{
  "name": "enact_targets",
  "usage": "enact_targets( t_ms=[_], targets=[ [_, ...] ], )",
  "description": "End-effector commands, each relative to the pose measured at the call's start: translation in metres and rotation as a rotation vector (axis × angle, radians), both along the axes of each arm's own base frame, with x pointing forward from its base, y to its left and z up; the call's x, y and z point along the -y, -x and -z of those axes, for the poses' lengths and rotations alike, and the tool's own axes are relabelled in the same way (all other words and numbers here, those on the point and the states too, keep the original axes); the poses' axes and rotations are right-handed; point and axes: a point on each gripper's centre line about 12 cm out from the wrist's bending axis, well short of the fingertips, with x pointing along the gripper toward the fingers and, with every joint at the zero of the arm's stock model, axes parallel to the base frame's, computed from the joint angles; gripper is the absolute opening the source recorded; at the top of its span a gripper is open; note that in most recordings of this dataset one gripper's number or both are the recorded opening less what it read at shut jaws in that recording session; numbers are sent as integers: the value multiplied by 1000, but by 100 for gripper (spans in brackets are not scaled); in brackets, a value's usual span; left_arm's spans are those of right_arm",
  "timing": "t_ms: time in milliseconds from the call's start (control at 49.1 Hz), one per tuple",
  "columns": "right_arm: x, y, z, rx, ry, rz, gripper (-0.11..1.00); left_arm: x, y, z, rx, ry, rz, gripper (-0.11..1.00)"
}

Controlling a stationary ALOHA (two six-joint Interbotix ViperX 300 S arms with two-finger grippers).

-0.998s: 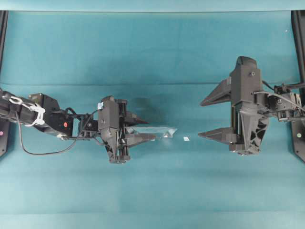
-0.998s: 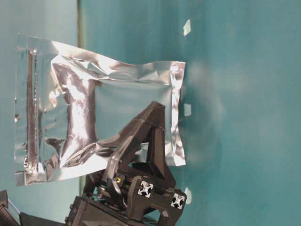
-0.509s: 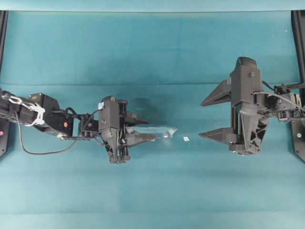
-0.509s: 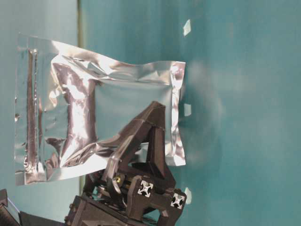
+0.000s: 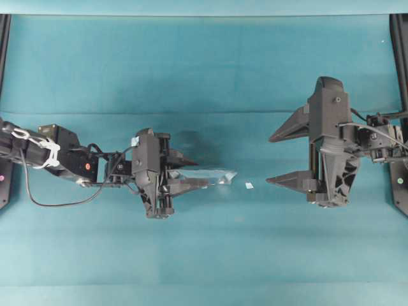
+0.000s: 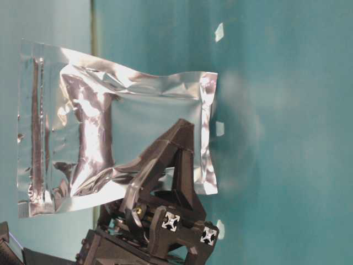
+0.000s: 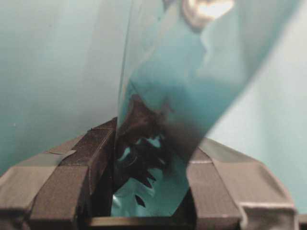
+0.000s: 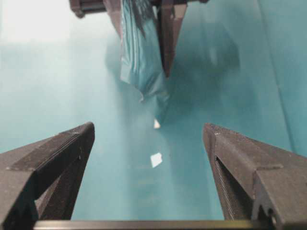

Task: Hand over the silver zip bag and make it stand upright.
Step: 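Hold the bag upright on the table with the left gripper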

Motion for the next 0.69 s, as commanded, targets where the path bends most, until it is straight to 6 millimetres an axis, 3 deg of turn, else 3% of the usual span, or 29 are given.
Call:
enact_targets(
  t_ms=[0,672],
  targets=[
    [-1,0,-7,28,-10,4,97,4,-1,0,-5,1,12,32],
    [-1,1,-4,18,-8,3,97,4,-1,0,-5,1,12,32]
  ],
)
